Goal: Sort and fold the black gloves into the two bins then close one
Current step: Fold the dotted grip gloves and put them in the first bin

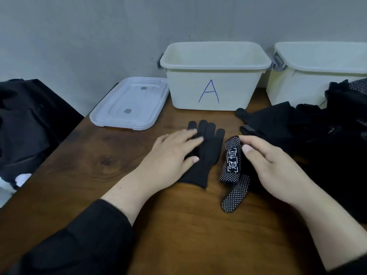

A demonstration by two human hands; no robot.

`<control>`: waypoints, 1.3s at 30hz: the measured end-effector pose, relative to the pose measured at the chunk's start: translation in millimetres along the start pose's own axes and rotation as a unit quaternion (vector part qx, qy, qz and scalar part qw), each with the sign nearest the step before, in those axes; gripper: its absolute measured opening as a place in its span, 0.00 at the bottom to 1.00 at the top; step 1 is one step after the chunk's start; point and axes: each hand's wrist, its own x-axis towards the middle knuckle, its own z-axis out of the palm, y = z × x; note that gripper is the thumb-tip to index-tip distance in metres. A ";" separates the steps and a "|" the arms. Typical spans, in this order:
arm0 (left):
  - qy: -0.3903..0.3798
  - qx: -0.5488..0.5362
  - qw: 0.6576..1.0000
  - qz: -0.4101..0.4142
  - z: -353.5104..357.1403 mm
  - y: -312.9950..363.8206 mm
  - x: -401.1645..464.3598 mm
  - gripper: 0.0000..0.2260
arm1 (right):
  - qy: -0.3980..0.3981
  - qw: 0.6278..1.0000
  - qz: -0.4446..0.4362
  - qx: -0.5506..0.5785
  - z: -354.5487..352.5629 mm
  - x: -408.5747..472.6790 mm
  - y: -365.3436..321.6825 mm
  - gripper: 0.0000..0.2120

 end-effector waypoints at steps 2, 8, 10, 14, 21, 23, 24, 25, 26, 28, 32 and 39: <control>-0.052 0.023 0.998 -0.002 1.2 4.2 -1.5 0.25 | -0.003 1.000 0.001 -0.002 -3.1 3.1 1.7 0.20; -0.053 0.063 0.997 -0.006 2.1 11.0 -5.8 0.27 | -0.078 0.992 -0.025 -0.093 2.5 14.6 11.4 0.19; -0.033 0.018 0.999 -0.012 3.0 8.6 -8.4 0.27 | -0.047 0.995 -0.007 -0.085 1.7 13.1 11.3 0.17; 0.097 -0.129 0.985 0.067 -7.4 15.3 -18.3 0.21 | -0.018 0.992 0.013 -0.123 2.3 8.2 7.7 0.14; 0.109 -0.041 0.969 0.218 -9.2 54.0 -30.7 0.42 | 0.071 0.956 0.129 0.254 -24.1 -2.2 -34.0 0.09; 0.136 -0.055 0.973 0.181 -6.0 67.8 -29.0 0.40 | 0.048 0.924 0.145 0.350 -29.8 -4.6 -48.0 0.07; 0.171 -0.084 0.969 0.160 -6.3 74.4 -28.0 0.33 | 0.037 0.917 0.145 0.371 -31.9 -4.9 -52.4 0.06; 0.213 -0.128 0.959 0.135 -9.3 79.9 -26.6 0.24 | 0.028 0.918 0.140 0.371 -33.3 -5.7 -57.3 0.05; 0.245 -0.180 0.946 0.108 -14.4 83.5 -24.4 0.16 | 0.024 0.925 0.130 0.355 -34.9 -5.9 -59.9 0.03; 0.251 -0.285 0.924 0.046 -31.8 84.0 -17.4 0.07 | 0.029 0.950 0.087 0.297 -39.6 -7.3 -66.1 0.06; 0.168 -0.402 0.900 0.015 -82.0 75.5 -0.2 0.08 | 0.000 0.995 -0.034 0.093 -54.7 -13.0 -88.8 0.12; 0.169 -0.242 0.955 0.026 -138.4 59.0 23.7 0.11 | 0.088 0.993 -0.073 0.025 -60.6 17.8 -115.2 0.13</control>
